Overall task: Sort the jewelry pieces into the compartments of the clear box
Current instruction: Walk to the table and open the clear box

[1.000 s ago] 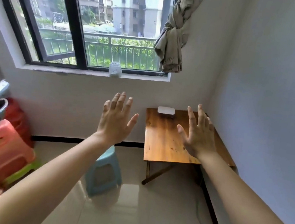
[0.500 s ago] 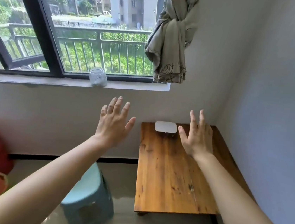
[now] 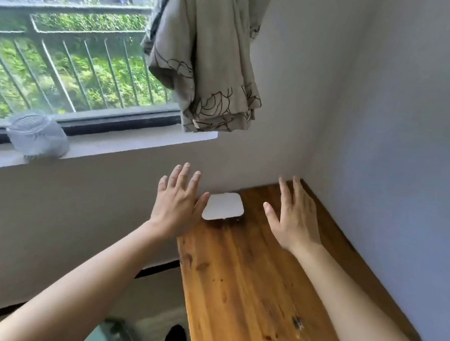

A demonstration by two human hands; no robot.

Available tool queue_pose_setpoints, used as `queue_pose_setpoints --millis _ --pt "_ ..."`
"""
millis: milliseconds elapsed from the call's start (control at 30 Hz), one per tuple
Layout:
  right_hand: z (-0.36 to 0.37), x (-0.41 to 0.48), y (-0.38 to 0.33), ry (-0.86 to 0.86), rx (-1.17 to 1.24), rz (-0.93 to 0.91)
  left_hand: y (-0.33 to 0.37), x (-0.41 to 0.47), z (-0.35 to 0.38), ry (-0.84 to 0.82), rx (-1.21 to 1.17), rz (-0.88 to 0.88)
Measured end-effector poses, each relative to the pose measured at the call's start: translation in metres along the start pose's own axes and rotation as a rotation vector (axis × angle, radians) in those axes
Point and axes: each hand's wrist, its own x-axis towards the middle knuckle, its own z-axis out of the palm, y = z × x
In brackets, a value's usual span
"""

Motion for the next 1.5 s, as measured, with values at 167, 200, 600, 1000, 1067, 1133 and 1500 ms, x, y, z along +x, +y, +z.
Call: queue_pose_setpoints --millis 167,200,600,1000,1067,1133,1500 --pt "0.052 0.035 0.003 -0.090 -0.061 0.237 -0.022 0.092 0.077 -0.184 -0.027 0.172" --pt "0.058 0.038 0.002 -0.113 -0.076 0.275 -0.022 0.106 0.086 -0.209 -0.029 0.208" --pt "0.048 0.011 -0.020 -0.118 -0.134 0.502 -0.031 0.136 0.101 -0.302 -0.052 0.339" --pt "0.166 -0.003 -0.026 -0.021 0.088 0.667 -0.042 0.128 0.220 -0.374 -0.254 0.220" --pt "0.205 0.007 -0.020 -0.007 0.181 0.709 -0.046 0.130 0.259 -0.360 -0.287 0.182" --pt "0.246 0.017 -0.017 -0.005 0.273 0.750 -0.056 0.132 0.295 -0.326 -0.320 0.133" --pt "0.378 0.074 -0.017 0.042 0.470 0.690 -0.082 0.122 0.395 -0.105 -0.596 0.065"
